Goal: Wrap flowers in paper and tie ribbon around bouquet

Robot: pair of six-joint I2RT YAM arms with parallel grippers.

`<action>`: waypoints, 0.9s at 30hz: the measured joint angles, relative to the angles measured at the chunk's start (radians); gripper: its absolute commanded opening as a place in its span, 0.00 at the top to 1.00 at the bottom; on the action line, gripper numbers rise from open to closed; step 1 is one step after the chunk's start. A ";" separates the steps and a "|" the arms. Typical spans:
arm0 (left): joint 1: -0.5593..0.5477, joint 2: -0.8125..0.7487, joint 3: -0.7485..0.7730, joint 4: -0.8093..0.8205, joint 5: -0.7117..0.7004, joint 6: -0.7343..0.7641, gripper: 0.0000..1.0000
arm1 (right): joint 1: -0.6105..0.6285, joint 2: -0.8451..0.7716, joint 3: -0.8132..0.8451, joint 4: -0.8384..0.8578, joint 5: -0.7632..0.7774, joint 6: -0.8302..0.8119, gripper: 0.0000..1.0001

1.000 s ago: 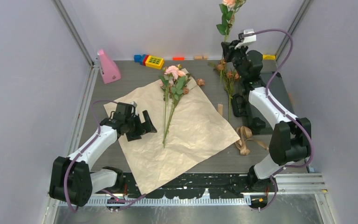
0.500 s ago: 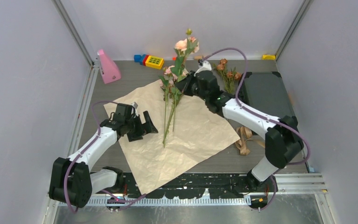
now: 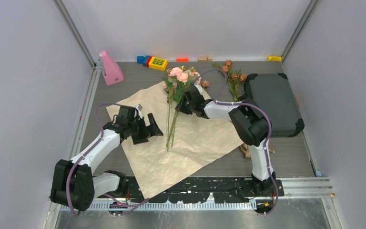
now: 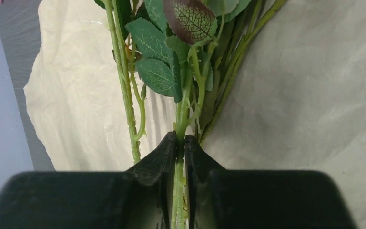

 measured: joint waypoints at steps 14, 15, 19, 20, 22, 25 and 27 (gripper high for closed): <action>0.000 0.041 0.000 0.022 0.032 0.001 0.00 | -0.005 -0.187 -0.013 -0.165 0.126 -0.149 0.06; 0.000 0.041 0.000 0.022 0.032 0.001 0.00 | -0.013 -0.237 -0.030 -0.180 0.145 -0.174 0.06; 0.000 0.040 0.000 0.022 0.032 0.001 0.00 | -0.070 -0.405 -0.108 -0.215 0.201 -0.222 0.06; 0.000 0.040 0.000 0.023 0.032 0.001 0.00 | -0.100 -0.445 -0.139 -0.225 0.217 -0.226 0.06; 0.000 0.040 0.000 0.023 0.032 0.001 0.00 | -0.162 -0.495 -0.193 -0.246 0.251 -0.228 0.07; 0.000 0.041 0.000 0.022 0.032 0.001 0.00 | -0.249 -0.517 -0.271 -0.285 0.296 -0.228 0.07; 0.000 0.042 0.000 0.023 0.032 0.001 0.00 | -0.294 -0.517 -0.315 -0.320 0.321 -0.228 0.09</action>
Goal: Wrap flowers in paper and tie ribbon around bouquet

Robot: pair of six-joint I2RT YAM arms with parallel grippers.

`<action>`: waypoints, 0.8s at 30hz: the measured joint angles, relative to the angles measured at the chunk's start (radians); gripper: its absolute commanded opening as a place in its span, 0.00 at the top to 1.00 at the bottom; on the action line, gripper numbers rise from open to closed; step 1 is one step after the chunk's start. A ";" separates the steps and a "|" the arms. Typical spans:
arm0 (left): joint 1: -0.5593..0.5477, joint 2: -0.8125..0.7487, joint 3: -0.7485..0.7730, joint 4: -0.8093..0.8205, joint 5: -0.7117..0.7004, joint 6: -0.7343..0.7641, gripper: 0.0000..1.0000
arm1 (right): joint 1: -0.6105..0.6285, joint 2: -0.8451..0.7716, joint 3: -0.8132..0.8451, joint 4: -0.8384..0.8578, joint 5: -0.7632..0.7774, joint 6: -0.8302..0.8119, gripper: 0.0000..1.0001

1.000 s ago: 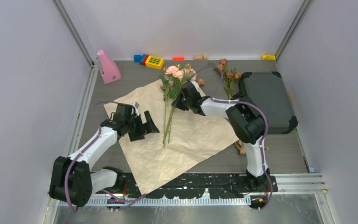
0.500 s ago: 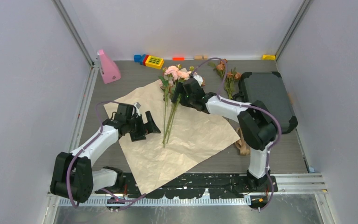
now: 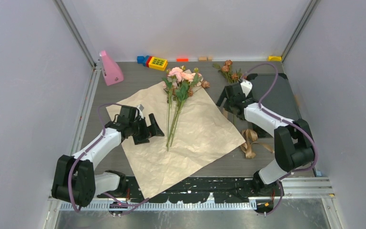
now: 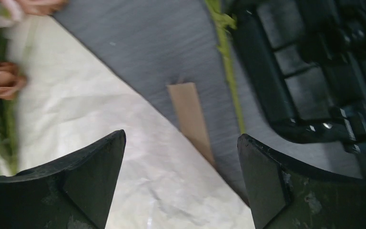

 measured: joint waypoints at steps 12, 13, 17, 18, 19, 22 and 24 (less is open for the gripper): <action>0.000 0.025 0.000 0.005 0.000 0.000 0.00 | -0.098 0.123 -0.038 -0.038 0.016 0.003 0.40; 0.000 0.026 0.000 0.005 0.000 0.000 0.00 | -0.105 0.143 -0.038 -0.036 0.016 0.002 0.42; 0.000 0.032 0.000 0.006 0.000 0.001 0.00 | -0.114 0.187 -0.006 -0.011 0.017 -0.003 0.55; 0.000 0.034 0.000 0.006 0.000 0.001 0.00 | -0.117 0.203 0.006 -0.006 0.023 -0.009 0.56; 0.000 0.035 0.000 0.006 0.000 0.001 0.00 | -0.120 0.215 0.017 0.001 0.026 -0.017 0.56; 0.000 0.039 0.000 0.006 -0.001 0.001 0.00 | -0.124 0.245 0.044 0.024 0.039 -0.038 0.57; 0.000 0.041 0.000 0.006 -0.001 0.002 0.00 | -0.124 0.267 0.066 0.031 0.056 -0.050 0.58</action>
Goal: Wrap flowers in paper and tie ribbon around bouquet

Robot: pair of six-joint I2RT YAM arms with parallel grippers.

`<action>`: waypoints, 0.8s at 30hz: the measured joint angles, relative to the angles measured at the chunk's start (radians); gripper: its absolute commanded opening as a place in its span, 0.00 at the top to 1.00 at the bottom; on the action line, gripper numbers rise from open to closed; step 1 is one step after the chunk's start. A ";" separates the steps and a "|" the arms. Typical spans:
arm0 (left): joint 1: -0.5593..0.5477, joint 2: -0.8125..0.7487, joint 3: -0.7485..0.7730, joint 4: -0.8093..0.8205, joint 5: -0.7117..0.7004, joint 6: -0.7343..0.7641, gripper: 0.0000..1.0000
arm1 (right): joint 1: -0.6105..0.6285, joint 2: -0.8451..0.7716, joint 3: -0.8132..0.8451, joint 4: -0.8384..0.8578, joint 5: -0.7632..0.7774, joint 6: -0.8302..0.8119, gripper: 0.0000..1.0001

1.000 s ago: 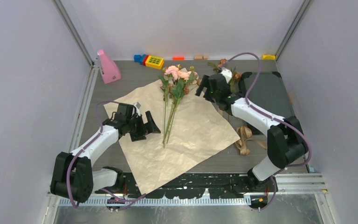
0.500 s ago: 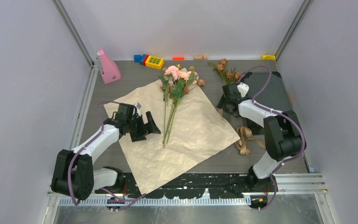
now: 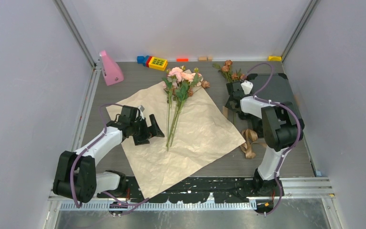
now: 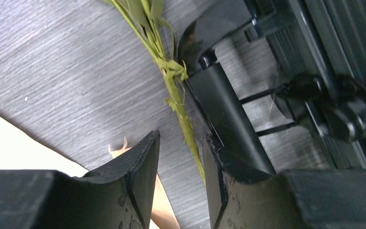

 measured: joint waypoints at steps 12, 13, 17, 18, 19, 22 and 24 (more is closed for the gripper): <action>0.000 0.000 0.000 0.000 -0.006 0.001 0.00 | 0.000 0.146 0.182 -0.011 0.058 -0.115 0.79; 0.000 0.000 0.000 0.000 -0.007 0.001 0.00 | 0.001 0.150 0.186 -0.011 0.057 -0.122 0.83; 0.000 -0.001 0.000 0.000 -0.008 0.001 0.00 | 0.001 0.152 0.197 -0.021 0.045 -0.146 0.97; 0.000 -0.001 0.000 0.000 -0.008 0.001 0.00 | 0.000 0.152 0.201 -0.026 0.039 -0.157 0.99; 0.000 -0.002 0.000 0.000 -0.009 0.001 0.00 | 0.000 0.152 0.208 -0.032 0.032 -0.176 0.99; 0.000 -0.005 0.000 -0.001 -0.009 0.001 0.00 | -0.002 0.151 0.239 -0.027 0.023 -0.257 0.99; 0.000 -0.011 0.000 -0.001 -0.009 0.001 0.00 | -0.002 0.143 0.258 0.017 0.025 -0.332 0.99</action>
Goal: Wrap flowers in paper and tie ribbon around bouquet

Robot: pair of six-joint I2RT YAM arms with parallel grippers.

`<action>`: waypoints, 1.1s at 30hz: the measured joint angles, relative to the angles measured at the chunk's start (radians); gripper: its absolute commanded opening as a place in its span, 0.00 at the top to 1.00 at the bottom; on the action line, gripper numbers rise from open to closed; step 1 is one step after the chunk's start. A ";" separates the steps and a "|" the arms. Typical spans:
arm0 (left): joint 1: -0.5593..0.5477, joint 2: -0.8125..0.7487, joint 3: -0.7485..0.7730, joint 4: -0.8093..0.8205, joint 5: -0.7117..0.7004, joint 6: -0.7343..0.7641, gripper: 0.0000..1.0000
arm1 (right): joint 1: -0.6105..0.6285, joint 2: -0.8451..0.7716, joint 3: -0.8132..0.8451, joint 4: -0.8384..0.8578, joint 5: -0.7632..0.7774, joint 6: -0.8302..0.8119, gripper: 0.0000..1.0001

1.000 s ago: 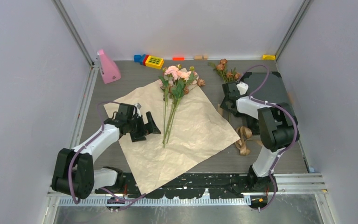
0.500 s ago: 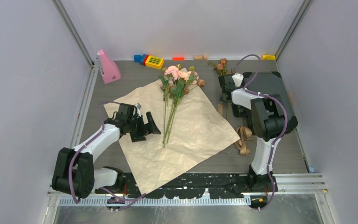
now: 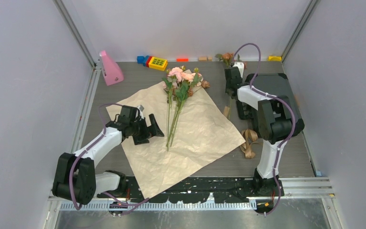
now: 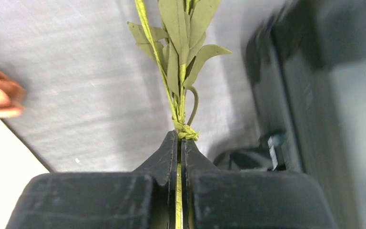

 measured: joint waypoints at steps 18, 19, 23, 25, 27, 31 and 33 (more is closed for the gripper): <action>0.000 -0.048 0.001 -0.015 -0.051 -0.005 0.00 | 0.070 -0.281 0.143 0.347 0.018 -0.146 0.99; 0.000 -0.054 0.002 -0.017 -0.054 -0.008 0.01 | 0.106 -0.333 0.111 0.341 0.018 -0.085 0.99; 0.000 -0.084 0.008 -0.019 -0.058 -0.031 0.02 | 0.347 -0.476 -0.016 0.335 0.047 0.143 0.99; 0.000 -0.116 0.008 -0.018 -0.059 -0.042 0.02 | 0.490 -0.470 -0.062 0.340 0.048 0.275 0.99; 0.000 -0.148 0.011 -0.021 -0.062 -0.056 0.02 | 0.560 -0.420 -0.086 0.336 0.049 0.367 0.99; 0.000 -0.216 0.014 -0.030 -0.079 -0.065 0.02 | 0.631 -0.248 -0.089 0.303 0.072 0.500 0.99; 0.000 -0.239 0.014 -0.042 -0.093 -0.066 0.02 | 0.651 -0.186 -0.099 0.294 0.087 0.551 0.99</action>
